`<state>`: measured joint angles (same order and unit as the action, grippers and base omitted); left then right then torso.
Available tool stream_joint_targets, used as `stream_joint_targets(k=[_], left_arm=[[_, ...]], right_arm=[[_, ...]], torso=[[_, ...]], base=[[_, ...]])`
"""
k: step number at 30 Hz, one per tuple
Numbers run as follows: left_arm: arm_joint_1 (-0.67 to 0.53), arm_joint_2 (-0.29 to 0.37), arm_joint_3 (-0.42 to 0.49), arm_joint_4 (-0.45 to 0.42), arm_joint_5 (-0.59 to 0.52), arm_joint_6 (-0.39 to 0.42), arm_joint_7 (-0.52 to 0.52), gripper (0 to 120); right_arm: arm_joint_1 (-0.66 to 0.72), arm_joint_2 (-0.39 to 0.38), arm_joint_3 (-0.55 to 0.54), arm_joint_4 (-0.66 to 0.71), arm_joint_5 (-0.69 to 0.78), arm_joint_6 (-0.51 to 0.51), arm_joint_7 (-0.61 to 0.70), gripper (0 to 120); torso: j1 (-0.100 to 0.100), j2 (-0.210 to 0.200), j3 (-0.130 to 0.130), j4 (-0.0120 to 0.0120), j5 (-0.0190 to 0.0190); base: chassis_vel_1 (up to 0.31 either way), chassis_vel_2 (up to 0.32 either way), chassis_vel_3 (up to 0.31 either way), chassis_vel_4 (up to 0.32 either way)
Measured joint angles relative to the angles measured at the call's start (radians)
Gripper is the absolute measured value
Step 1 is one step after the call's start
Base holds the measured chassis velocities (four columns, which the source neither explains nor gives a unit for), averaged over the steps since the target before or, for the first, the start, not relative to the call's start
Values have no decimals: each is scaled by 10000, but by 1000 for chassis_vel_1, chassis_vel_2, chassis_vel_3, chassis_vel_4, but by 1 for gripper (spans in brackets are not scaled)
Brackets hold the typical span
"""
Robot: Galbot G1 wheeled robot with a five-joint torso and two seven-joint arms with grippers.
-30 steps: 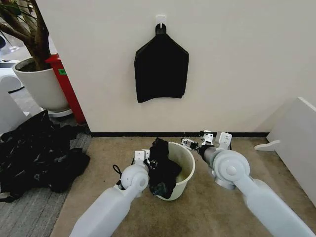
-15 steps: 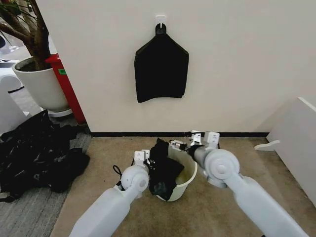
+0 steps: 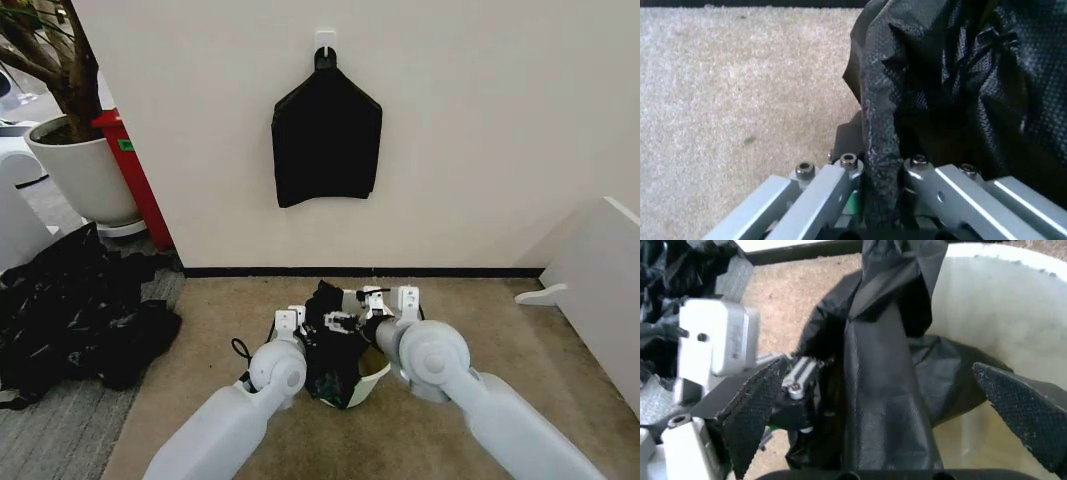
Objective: Place the garbage bag over the trash bin.
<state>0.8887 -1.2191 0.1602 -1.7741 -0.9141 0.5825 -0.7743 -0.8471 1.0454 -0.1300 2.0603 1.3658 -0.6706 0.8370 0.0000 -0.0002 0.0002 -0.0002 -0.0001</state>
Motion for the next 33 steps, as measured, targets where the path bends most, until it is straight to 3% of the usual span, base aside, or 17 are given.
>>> stream_joint_targets(k=[11,25,33], left_arm=[[110,133,-137,-109,216,-379,215,4],[607,725,-926,-1778,368,-993,590,3],[604,785,-1003,-1888,493,-1101,590,2]], right_arm=[[85,-102,165,194,-21,13,107,100],[384,-251,407,1371,409,356,476,100],[341,63,130,1285,358,379,348,100]], torso=[[0,0,-1,2,1],[0,2,-3,4,0],[0,2,-2,3,0]], base=[[0,0,0,0],[0,0,0,0],[0,0,0,0]])
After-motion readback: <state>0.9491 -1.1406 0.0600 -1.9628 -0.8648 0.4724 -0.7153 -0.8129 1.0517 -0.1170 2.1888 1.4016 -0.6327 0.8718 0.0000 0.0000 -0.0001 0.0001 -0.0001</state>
